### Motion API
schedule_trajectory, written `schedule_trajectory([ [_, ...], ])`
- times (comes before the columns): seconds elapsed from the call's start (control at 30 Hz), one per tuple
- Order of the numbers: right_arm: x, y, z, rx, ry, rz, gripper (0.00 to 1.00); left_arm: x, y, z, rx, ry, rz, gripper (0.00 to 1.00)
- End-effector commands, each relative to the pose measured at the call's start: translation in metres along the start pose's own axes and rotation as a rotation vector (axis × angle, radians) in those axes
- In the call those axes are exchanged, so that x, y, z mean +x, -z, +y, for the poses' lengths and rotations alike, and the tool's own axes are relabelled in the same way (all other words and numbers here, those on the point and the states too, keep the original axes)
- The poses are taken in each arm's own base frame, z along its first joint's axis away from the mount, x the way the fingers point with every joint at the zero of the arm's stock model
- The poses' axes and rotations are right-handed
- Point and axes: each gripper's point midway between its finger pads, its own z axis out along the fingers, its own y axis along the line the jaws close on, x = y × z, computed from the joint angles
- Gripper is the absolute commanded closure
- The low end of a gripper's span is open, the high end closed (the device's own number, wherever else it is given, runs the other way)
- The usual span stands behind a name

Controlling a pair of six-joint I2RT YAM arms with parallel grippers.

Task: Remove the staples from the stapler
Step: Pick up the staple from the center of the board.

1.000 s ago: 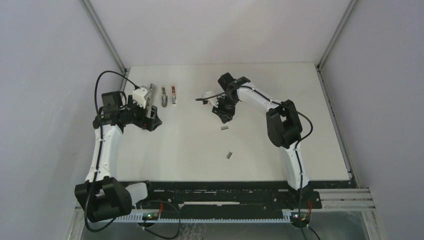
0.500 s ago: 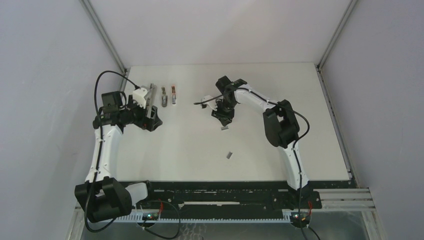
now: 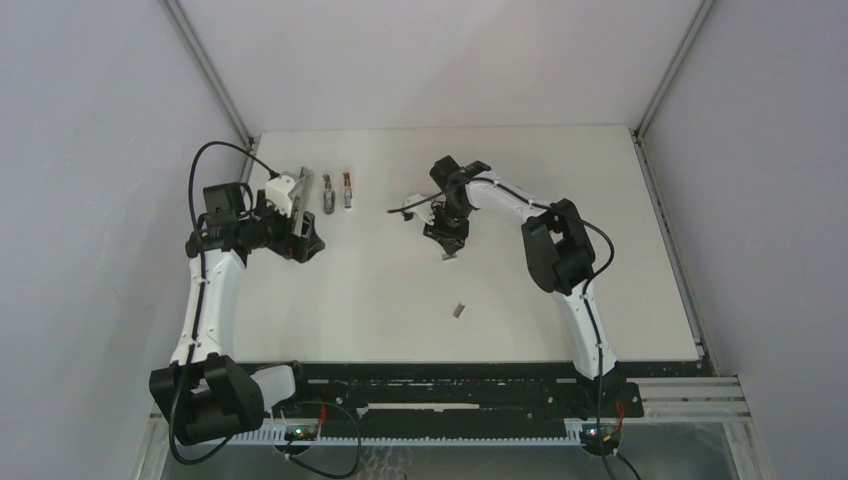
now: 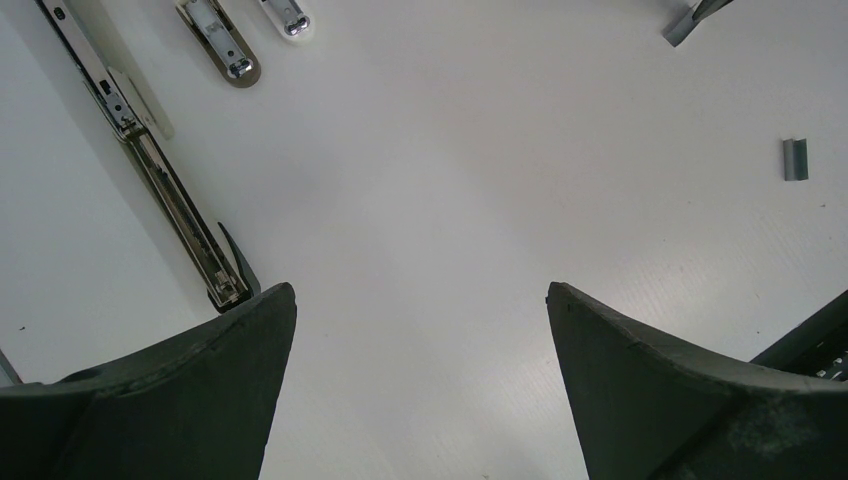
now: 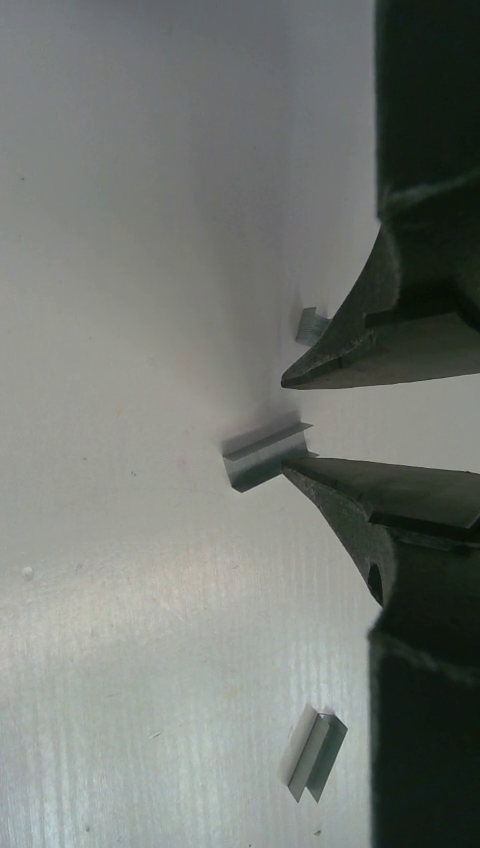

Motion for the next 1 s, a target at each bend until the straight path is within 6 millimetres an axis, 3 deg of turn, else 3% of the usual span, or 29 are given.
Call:
schedule_trajectory([
  [0.0, -0.007, -0.002, -0.002, 0.019, 0.022, -0.003, 0.68, 0.007, -0.001, -0.005, 0.021, -0.012, -0.009, 0.00],
  [0.97, -0.004, -0.012, -0.001, 0.017, 0.014, 0.018, 0.74, 0.007, -0.001, -0.006, 0.028, -0.013, -0.009, 0.00],
])
